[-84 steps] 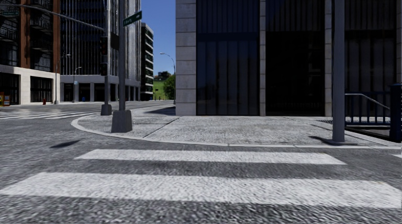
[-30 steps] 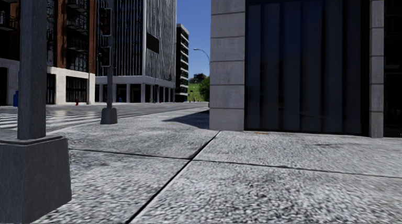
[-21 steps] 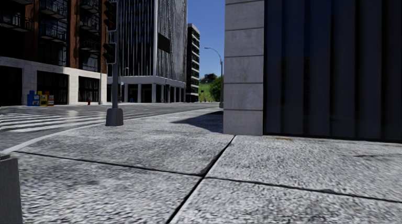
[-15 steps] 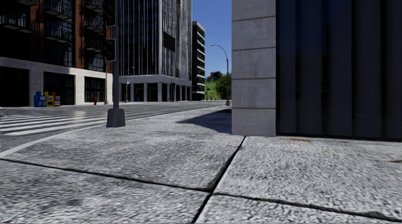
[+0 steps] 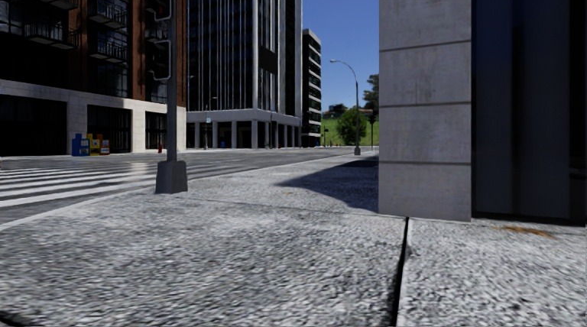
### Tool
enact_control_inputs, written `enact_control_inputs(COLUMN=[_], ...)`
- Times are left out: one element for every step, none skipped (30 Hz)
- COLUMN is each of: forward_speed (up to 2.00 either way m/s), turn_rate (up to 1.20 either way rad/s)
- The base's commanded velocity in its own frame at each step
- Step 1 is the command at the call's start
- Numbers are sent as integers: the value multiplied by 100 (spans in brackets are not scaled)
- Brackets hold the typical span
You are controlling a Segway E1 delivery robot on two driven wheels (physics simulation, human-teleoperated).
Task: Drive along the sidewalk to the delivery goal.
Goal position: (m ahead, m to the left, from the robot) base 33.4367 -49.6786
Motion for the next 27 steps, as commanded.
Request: enact_control_inputs(forward_speed=[200,200,200,200,200,200,200,200,200,200,200,200,200,200,200,200,200,200,200,200,200,200,200,200,200,200,200], turn_rate=[0,0,0,0,0,0,0,0,0,0,0,0,0,0,0,0,0,0,0,0,0,0,0,0,0,0,0])
